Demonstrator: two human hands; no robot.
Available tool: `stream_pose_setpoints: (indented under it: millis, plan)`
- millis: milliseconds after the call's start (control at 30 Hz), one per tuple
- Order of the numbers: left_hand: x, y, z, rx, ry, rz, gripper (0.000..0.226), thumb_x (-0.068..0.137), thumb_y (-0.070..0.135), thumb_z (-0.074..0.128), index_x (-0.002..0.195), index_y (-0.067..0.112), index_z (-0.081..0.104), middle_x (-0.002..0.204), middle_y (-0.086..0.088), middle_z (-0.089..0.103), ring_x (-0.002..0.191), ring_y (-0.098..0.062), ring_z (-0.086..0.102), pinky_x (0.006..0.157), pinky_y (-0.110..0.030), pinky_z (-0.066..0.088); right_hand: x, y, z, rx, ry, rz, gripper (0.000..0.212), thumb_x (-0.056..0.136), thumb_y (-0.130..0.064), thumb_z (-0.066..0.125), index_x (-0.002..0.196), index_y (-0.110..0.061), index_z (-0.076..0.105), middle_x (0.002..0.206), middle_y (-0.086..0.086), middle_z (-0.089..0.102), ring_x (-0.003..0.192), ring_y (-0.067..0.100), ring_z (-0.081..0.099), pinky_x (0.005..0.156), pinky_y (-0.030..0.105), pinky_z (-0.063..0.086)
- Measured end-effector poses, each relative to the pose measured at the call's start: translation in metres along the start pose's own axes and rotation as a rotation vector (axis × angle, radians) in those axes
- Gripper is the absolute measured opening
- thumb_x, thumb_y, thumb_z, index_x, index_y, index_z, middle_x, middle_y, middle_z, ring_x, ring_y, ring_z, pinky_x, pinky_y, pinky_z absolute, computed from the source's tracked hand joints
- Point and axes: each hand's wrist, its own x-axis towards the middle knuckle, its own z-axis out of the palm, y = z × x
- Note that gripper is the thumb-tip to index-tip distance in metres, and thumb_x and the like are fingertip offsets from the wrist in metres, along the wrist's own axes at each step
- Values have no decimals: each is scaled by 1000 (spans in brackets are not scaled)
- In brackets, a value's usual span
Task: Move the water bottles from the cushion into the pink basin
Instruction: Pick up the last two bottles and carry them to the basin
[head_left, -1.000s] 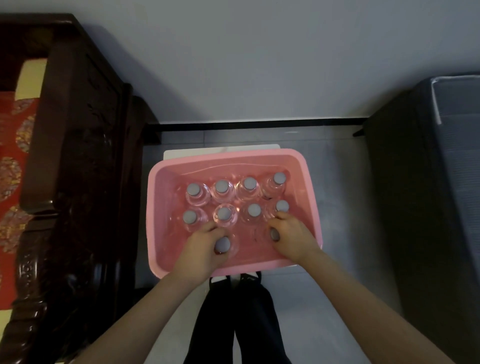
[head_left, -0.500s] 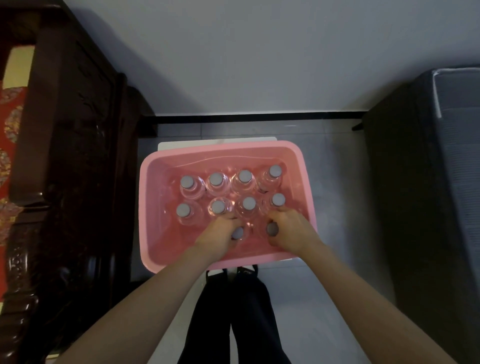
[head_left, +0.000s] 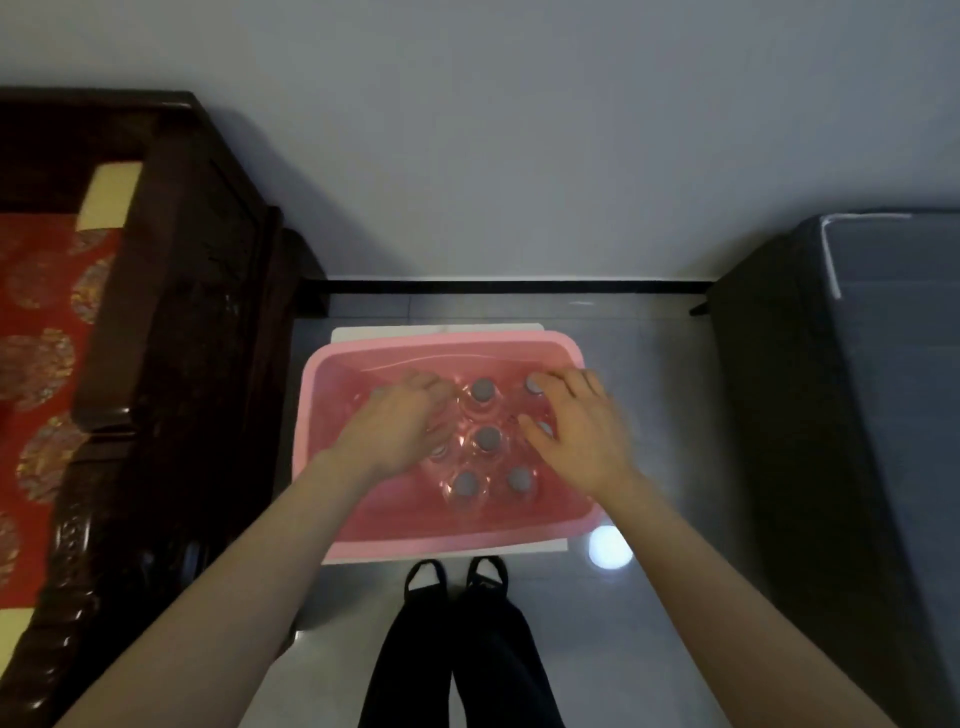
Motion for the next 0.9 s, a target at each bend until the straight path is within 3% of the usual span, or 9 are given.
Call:
stream_pose_setpoints:
  millis: [100,200,333,433,533,667,733,833,900]
  plan:
    - [-25,-9,-44,77,303,-21,52,83,25,68,132,13,54,132,-10,55,123,-31,46,103,-48,39,8,-25,-22,114,139,-30,49,87,-42,54,124,-10,57,129,10,55,120,31,47,99,46,43]
    - [-69,-26,-70,126,408,-147,69,80,37,63,141,12,44,144,-14,44,136,-36,34,110,-55,30,9,-57,-35,184,164,-76,47,88,-42,56,123,-13,60,130,10,55,122,29,46,104,46,39]
    - [-136,-53,-92,-78,570,-349,90,79,37,73,151,19,23,159,-5,20,149,-23,9,116,-59,17,5,-105,-47,211,163,-142,48,88,-46,51,125,-17,59,134,6,54,126,26,44,104,41,38]
    - [-198,-72,-116,-205,730,-459,95,79,39,73,153,25,15,159,11,10,147,-7,-3,120,-47,13,6,-154,-59,218,146,-257,44,91,-39,57,129,-17,57,136,5,52,128,25,41,106,39,36]
    - [-264,-86,-134,-387,876,-532,95,76,46,72,152,27,18,159,11,13,147,-4,2,118,-33,17,3,-209,-60,217,132,-364,43,91,-37,60,129,-17,57,136,6,53,126,27,42,104,39,36]
    - [-374,-108,-139,-487,1006,-652,91,74,58,65,150,35,22,157,13,21,139,-2,21,108,-29,27,-19,-306,-36,194,100,-474,47,91,-43,56,132,-21,55,144,1,48,133,25,37,108,42,33]
    - [-430,-124,-130,-533,1026,-715,86,77,56,66,149,38,22,155,17,22,135,0,21,106,-30,27,-38,-353,-16,172,65,-518,52,92,-48,52,138,-25,49,149,-1,41,140,22,28,112,43,29]
    - [-518,-148,-116,-582,1039,-782,82,78,51,69,147,40,26,155,16,24,142,-10,23,111,-37,29,-69,-424,16,176,11,-554,58,91,-56,47,143,-32,40,154,-5,32,144,18,17,115,47,26]
    - [-577,-163,-106,-578,1092,-852,81,78,43,73,146,36,30,154,9,30,138,-11,30,107,-33,32,-86,-474,37,140,-1,-620,59,91,-57,46,144,-33,37,155,-5,30,145,18,15,115,51,25]
